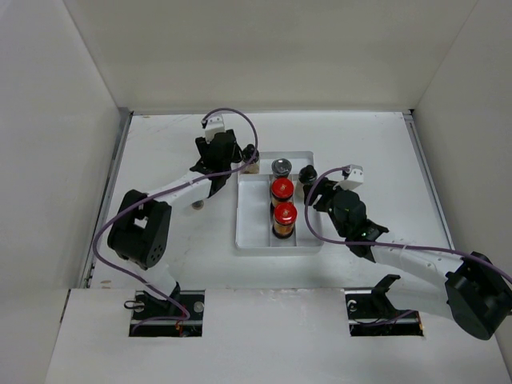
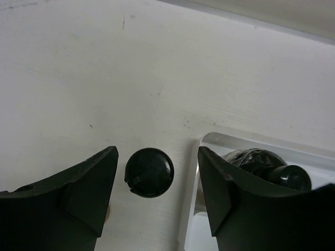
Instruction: Organize the condiment bottles
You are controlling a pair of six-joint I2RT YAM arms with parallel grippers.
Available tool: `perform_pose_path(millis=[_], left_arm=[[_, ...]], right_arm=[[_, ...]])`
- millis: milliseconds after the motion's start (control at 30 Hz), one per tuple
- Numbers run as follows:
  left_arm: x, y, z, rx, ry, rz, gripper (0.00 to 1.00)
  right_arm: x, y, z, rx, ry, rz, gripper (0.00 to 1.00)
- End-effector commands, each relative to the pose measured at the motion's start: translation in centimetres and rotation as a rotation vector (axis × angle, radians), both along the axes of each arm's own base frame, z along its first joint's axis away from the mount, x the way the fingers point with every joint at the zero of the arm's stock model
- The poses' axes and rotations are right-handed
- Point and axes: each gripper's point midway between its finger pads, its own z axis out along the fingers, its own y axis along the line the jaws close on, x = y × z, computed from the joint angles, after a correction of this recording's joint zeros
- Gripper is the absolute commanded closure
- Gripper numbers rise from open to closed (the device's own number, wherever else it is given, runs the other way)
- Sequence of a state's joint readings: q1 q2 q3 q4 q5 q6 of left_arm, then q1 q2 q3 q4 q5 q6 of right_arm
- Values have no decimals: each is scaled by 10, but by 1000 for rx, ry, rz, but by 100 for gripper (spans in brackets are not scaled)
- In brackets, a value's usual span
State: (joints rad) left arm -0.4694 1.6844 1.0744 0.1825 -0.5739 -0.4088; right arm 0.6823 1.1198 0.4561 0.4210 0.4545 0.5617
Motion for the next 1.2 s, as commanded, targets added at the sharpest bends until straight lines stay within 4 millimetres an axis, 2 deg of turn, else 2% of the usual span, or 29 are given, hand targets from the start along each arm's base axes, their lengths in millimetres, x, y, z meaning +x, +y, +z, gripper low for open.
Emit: perform_pose_path(millis=[0,100,300,467,567,667,867,1067,1167], left_arm=[[6,3,2,-16,-5,15,40],[6,5,-8,-15,14,18,43],[7,6,-20,-5,38,19,55],[7,3,-22,-9,45,7,62],[5,2,-18,-14,38,4,59],[3,2,-20,-12,42,3,50],[2,5,-33,-5,68,12,52],[3,-2,-25,-6,55,-10,62],[3,-3,-11,-25,24,-12,65]], right_arm=[[3,4,16,42,-53,-6,28],[3,3,19,39,-61,-8,24],[4,3,17,35,-58,-9,24],[3,3,16,37,-56,-7,24],[3,2,17,38,-60,-11,22],[4,5,15,35,-51,-2,20],[3,5,14,35,-51,-1,18],[3,6,13,35,-49,1,18],[4,4,17,33,-60,-7,18]])
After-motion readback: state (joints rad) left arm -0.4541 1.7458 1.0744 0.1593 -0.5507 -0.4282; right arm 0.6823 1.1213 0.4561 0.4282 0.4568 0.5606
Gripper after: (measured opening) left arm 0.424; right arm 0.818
